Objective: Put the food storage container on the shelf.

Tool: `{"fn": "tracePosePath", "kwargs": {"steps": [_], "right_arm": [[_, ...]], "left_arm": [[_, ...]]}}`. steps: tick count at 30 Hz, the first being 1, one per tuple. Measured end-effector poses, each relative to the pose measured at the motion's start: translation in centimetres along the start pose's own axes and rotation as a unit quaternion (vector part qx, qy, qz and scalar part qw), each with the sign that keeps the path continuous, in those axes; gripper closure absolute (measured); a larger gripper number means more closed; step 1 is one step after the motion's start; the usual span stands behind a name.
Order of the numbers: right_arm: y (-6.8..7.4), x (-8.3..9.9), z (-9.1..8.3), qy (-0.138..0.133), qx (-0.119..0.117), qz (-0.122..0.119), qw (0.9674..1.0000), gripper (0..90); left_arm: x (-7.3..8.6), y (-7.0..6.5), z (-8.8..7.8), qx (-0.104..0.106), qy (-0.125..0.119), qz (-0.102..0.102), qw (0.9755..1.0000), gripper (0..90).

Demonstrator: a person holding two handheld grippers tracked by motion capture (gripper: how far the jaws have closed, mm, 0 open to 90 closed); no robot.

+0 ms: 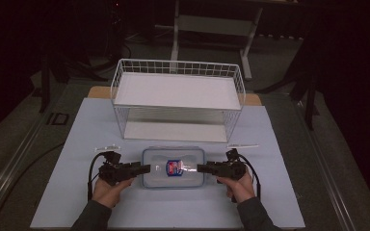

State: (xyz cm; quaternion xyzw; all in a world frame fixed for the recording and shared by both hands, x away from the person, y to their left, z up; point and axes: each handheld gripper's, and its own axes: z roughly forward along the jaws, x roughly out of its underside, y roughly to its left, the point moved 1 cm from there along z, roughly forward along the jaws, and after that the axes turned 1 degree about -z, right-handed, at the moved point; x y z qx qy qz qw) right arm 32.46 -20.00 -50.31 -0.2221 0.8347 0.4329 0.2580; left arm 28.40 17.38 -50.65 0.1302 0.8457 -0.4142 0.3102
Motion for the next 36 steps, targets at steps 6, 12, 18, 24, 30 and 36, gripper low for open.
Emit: {"fn": "tracePosePath", "kwargs": {"steps": [6,12,18,24,30,36], "right_arm": [[0.5,-0.2,-0.1,-0.013,0.001,-0.012,0.9998,48.6],[1.2,-0.5,-0.4,-0.026,0.002,-0.029,0.9992,48.7],[1.8,-0.8,-0.7,-0.035,0.003,-0.046,0.9983,48.7],[2.2,-1.1,-1.3,-0.048,0.002,-0.061,0.9970,48.9],[2.5,-1.4,-1.8,-0.062,0.002,-0.070,0.9957,49.0],[3.1,-1.9,-2.5,-0.076,0.006,-0.083,0.9937,49.1]], "left_arm": [[-0.3,-0.3,-0.5,0.000,-0.011,0.010,0.9999,51.4],[-0.7,-0.7,-1.1,-0.001,-0.024,0.025,0.9994,51.4],[-1.0,-1.2,-1.5,-0.001,-0.031,0.037,0.9988,51.4],[-1.5,-1.8,-1.7,0.000,-0.040,0.056,0.9976,51.4],[-2.0,-2.4,-1.9,0.001,-0.049,0.070,0.9963,51.4],[-2.5,-2.8,-2.2,0.004,-0.056,0.079,0.9953,51.4]]}}
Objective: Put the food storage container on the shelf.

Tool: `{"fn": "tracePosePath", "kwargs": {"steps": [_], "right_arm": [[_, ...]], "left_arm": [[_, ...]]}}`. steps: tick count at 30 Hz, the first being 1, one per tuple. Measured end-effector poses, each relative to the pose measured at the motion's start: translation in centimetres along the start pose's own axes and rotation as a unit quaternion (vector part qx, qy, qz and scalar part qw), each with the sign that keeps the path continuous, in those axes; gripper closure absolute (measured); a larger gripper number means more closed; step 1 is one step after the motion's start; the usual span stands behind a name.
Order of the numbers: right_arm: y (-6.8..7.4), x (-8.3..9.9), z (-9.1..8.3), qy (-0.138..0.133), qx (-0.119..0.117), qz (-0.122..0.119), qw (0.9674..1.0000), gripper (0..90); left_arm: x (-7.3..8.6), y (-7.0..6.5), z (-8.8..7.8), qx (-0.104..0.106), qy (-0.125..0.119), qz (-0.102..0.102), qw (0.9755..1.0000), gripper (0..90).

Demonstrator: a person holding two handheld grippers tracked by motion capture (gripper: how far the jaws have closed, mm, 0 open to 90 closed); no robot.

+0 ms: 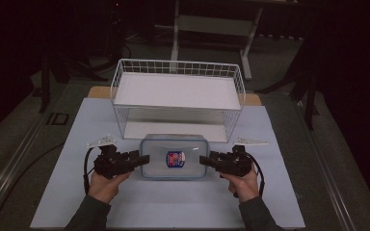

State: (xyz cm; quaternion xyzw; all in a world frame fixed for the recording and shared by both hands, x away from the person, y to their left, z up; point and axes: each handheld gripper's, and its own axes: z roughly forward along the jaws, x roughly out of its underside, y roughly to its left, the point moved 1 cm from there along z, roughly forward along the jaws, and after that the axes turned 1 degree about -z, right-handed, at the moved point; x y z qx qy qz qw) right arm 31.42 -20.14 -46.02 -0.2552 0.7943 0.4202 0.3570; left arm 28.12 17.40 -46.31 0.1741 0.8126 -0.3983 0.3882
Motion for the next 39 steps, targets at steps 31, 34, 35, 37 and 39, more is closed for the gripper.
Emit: {"fn": "tracePosePath", "kwargs": {"steps": [31,34,35,37,39], "right_arm": [[2.9,-3.9,-1.7,-0.048,0.001,-0.045,0.9978,49.7],[2.9,-4.5,-1.9,-0.054,0.002,-0.049,0.9973,49.7],[3.0,-4.7,-2.0,-0.056,0.003,-0.050,0.9972,49.6],[3.0,-5.1,-2.2,-0.060,0.004,-0.054,0.9967,49.6],[3.1,-5.5,-2.4,-0.064,0.003,-0.054,0.9965,49.6]], "left_arm": [[-4.3,-2.1,-2.4,0.006,-0.039,0.042,0.9983,51.5],[-5.0,-2.4,-2.4,0.006,-0.042,0.048,0.9979,51.5],[-5.2,-2.5,-2.4,0.006,-0.043,0.050,0.9978,51.5],[-5.6,-2.6,-2.4,0.006,-0.046,0.055,0.9974,51.5],[-6.0,-2.8,-2.5,0.006,-0.050,0.056,0.9971,51.5]]}}
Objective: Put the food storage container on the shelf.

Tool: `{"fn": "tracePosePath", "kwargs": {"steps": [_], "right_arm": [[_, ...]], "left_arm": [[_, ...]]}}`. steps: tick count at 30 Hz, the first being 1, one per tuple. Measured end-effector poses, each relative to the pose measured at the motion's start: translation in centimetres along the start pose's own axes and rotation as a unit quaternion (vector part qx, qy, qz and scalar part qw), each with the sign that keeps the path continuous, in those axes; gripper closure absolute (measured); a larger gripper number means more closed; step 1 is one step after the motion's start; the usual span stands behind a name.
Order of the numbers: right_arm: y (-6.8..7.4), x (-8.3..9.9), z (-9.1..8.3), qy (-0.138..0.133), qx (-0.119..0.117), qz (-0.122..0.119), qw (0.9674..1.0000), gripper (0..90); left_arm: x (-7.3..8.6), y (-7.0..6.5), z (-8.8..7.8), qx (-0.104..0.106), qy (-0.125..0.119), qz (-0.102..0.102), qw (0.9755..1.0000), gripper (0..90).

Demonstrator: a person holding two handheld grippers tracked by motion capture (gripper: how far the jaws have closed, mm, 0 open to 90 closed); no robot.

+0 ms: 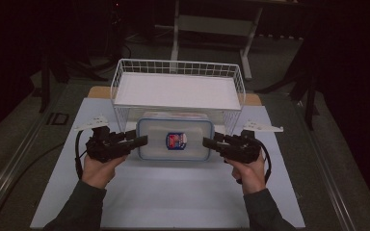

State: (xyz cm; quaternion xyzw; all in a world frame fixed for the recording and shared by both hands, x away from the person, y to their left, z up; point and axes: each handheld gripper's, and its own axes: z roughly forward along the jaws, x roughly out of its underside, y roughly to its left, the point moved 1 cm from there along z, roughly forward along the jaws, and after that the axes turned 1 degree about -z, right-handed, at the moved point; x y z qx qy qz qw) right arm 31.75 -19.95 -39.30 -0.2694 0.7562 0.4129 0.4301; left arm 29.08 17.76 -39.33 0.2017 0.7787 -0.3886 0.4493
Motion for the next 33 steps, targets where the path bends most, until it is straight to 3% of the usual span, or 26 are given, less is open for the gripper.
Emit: {"fn": "tracePosePath", "kwargs": {"steps": [20,33], "right_arm": [[0.1,-3.6,-0.2,-0.020,0.004,-0.020,0.9996,49.5],[0.3,-6.6,0.0,-0.027,0.010,-0.045,0.9986,49.4]], "left_arm": [[-3.7,-0.1,-0.1,0.002,-0.024,0.025,0.9994,51.4],[-5.9,0.2,-0.1,0.001,-0.035,0.036,0.9987,51.4]]}}
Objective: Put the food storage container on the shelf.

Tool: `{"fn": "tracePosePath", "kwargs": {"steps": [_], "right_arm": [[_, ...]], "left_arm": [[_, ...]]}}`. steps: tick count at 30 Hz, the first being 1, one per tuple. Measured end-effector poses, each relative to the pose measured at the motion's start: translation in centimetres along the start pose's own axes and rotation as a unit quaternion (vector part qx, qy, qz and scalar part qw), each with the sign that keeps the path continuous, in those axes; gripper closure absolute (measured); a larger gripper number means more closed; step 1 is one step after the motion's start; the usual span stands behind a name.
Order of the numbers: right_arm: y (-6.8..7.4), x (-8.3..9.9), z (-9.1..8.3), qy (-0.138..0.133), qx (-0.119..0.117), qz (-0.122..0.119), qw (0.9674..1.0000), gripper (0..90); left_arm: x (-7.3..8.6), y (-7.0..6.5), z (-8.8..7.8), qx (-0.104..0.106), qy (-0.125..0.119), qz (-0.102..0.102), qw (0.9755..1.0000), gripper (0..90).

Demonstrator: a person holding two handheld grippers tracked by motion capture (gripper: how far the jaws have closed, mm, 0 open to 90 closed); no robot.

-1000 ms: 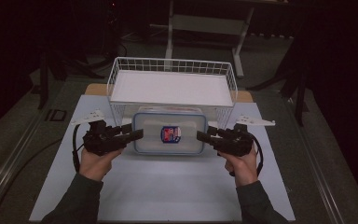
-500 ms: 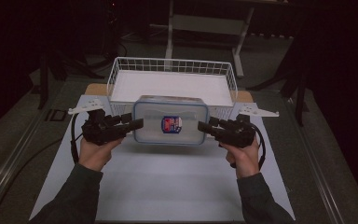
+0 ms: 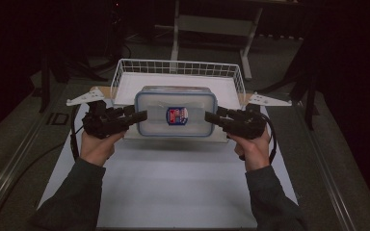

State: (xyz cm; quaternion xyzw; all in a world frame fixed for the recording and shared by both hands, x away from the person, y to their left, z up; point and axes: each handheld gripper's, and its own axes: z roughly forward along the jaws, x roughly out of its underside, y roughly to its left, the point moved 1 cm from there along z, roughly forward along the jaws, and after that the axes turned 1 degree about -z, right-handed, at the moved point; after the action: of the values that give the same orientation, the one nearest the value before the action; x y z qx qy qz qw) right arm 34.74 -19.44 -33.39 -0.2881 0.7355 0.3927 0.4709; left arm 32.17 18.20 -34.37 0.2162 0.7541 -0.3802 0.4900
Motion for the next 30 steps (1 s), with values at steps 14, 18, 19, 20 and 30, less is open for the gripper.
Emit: {"fn": "tracePosePath", "kwargs": {"steps": [14,18,19,20,30], "right_arm": [[-1.7,-1.7,0.5,-0.018,0.003,0.006,0.9998,48.9],[-2.2,-2.2,0.6,-0.027,0.008,0.008,0.9996,48.7],[-2.4,-2.3,0.6,-0.030,0.009,0.011,0.9995,48.7],[-2.6,-2.4,0.6,-0.032,0.009,0.013,0.9993,48.6],[-4.1,-3.3,1.8,-0.033,0.016,0.022,0.9991,48.5]], "left_arm": [[-2.2,0.7,1.5,-0.005,-0.010,0.004,0.9999,51.4],[-3.0,1.1,2.1,-0.003,-0.015,0.007,0.9999,51.4],[-3.2,1.2,2.3,-0.003,-0.017,0.007,0.9998,51.4],[-3.4,1.3,2.5,-0.004,-0.018,0.008,0.9998,51.4],[-4.4,2.9,3.6,-0.012,-0.022,-0.002,0.9997,51.4]]}}
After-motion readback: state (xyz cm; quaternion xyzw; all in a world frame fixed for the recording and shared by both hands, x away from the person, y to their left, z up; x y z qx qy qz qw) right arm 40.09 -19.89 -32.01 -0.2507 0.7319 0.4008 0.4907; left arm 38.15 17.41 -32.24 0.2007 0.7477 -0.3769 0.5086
